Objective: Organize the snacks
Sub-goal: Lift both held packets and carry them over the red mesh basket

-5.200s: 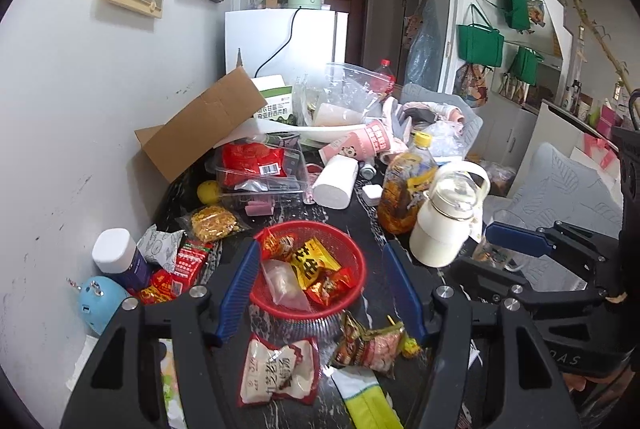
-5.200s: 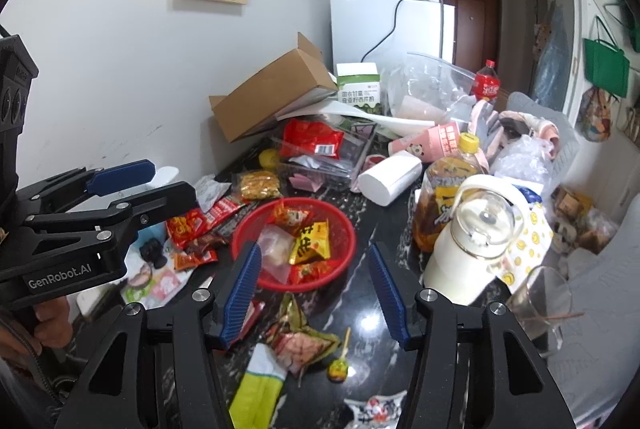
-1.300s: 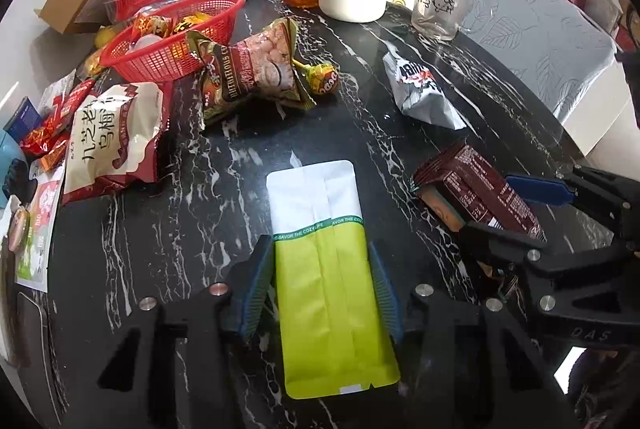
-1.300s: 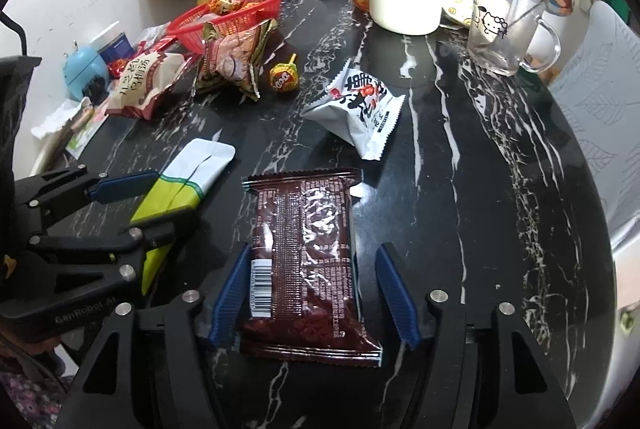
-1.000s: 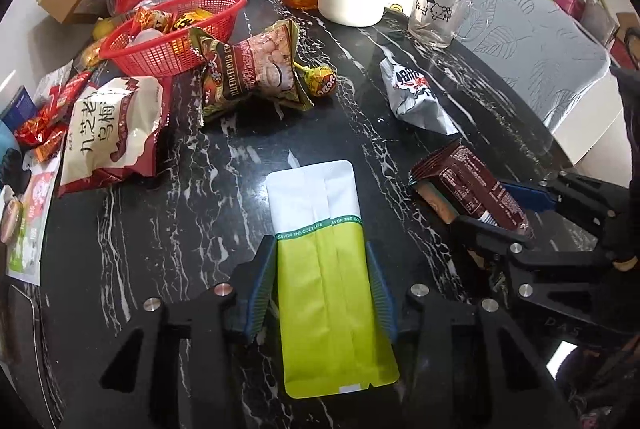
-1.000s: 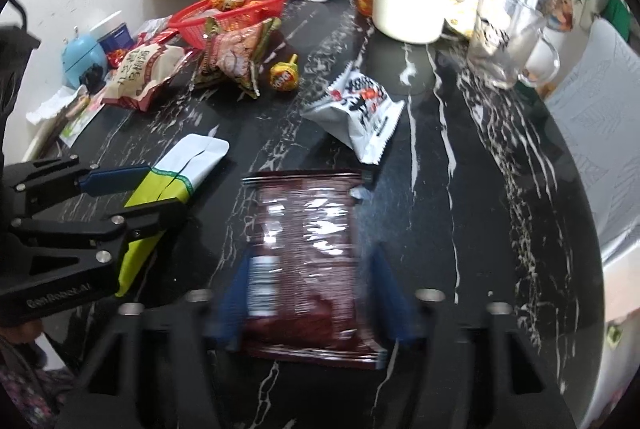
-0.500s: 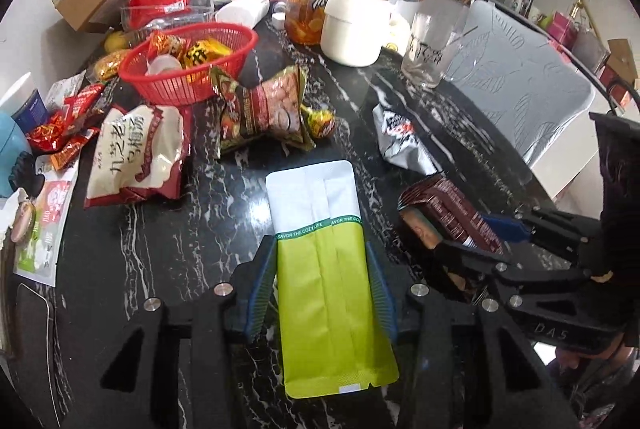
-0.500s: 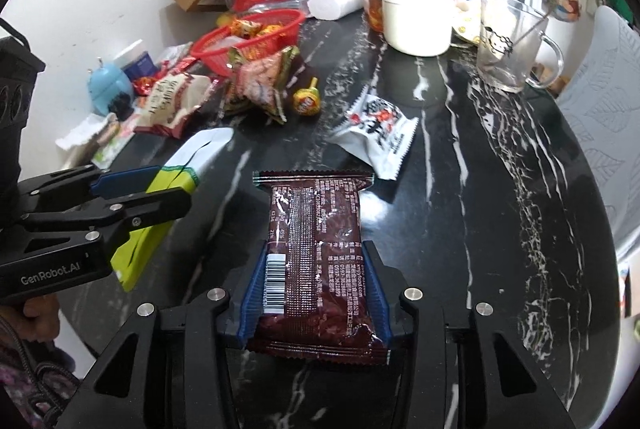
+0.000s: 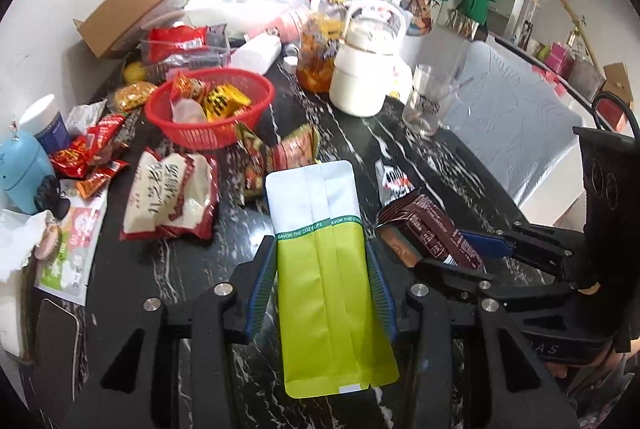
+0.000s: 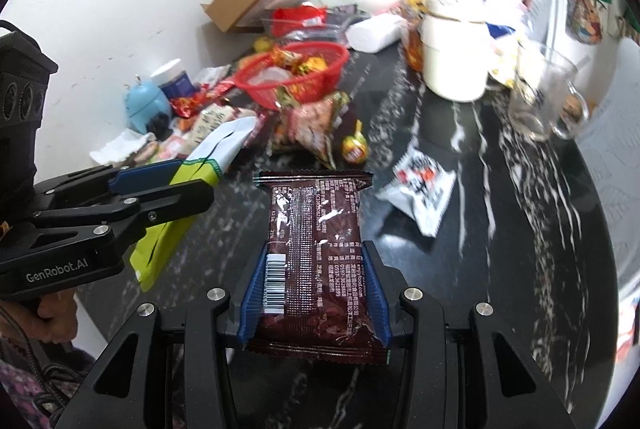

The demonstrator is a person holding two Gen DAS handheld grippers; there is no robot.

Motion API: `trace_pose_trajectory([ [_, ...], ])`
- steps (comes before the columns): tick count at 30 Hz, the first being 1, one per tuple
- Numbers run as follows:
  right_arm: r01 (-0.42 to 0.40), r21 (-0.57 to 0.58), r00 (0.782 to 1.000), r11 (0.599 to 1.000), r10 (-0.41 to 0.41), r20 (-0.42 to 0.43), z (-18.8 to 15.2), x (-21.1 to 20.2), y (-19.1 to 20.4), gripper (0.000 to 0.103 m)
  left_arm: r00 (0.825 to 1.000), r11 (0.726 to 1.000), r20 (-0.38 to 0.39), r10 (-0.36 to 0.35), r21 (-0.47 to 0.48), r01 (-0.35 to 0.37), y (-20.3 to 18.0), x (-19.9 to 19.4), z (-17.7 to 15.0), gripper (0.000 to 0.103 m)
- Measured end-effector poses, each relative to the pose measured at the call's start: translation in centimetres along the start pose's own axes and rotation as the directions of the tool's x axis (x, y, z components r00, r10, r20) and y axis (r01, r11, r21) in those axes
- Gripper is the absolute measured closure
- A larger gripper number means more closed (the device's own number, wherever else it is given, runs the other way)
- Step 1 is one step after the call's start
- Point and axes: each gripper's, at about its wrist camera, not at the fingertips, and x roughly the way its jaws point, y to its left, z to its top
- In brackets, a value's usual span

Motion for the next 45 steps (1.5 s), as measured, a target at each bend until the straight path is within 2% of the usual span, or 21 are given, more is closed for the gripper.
trace_pose_trajectory([
  [11, -0.045, -0.077, 0.997, 0.996, 0.05, 0.059, 3.9, 0.2, 1.7, 0.059, 0.992, 0.998, 0.112, 0.05, -0.055, -0.044, 2.3, -2.4, 2.8, 0.059],
  [26, -0.078, -0.15, 0.985, 0.986, 0.1, 0.144, 11.2, 1.1, 2.8, 0.059, 0.963, 0.994, 0.254, 0.088, -0.078, -0.07, 5.8, -3.7, 8.6, 0.059],
  [37, -0.067, -0.182, 0.975, 0.981, 0.103, 0.197, 17.2, 2.9, 2.7, 0.059, 0.939, 0.995, 0.334, 0.088, -0.067, -0.07, 8.1, -2.4, 14.2, 0.059],
  [45, -0.053, -0.199, 0.97, 0.979, 0.098, 0.221, 21.6, 5.4, 2.4, 0.059, 0.934, 0.994, 0.348, 0.087, -0.093, -0.058, 10.0, -0.2, 17.6, 0.059],
])
